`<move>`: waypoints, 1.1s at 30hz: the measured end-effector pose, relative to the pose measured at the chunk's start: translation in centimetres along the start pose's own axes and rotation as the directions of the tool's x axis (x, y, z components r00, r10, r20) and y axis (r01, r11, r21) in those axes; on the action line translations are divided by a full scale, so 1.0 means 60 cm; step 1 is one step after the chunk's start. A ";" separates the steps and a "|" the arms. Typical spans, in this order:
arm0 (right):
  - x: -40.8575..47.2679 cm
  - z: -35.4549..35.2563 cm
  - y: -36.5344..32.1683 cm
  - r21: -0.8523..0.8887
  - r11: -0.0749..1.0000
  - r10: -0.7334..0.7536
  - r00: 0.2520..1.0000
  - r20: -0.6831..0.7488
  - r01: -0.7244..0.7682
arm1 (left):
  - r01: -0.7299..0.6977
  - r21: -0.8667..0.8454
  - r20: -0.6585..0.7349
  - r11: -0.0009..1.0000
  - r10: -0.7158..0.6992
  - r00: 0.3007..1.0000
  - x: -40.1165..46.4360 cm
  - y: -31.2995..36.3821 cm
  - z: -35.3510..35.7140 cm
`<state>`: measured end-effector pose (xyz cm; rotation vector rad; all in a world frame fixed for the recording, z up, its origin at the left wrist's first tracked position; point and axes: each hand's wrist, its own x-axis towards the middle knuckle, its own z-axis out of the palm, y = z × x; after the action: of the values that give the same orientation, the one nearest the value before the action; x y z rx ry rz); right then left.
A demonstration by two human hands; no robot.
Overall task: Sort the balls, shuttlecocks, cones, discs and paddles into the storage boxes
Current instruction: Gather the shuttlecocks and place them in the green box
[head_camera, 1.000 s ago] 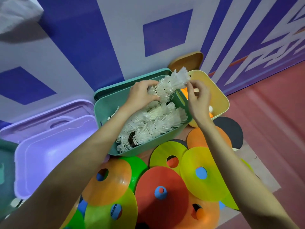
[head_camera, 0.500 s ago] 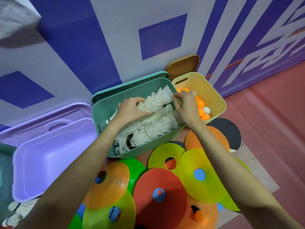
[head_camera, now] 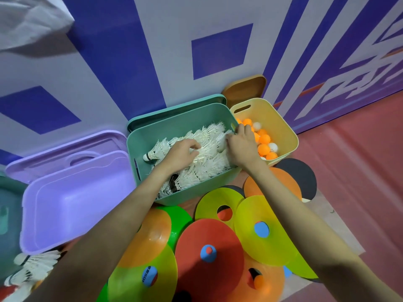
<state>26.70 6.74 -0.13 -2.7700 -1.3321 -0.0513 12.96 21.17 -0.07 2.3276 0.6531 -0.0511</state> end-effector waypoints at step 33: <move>-0.395 -0.002 -0.445 0.380 0.680 -0.687 0.726 0.031 0.627 | 0.208 -0.295 -0.580 0.932 -0.348 0.737 -0.666 -0.264 -0.042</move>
<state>-8.96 4.89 -0.19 -1.9051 -2.0898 0.3613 -29.67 15.03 0.45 1.9932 1.2728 0.6589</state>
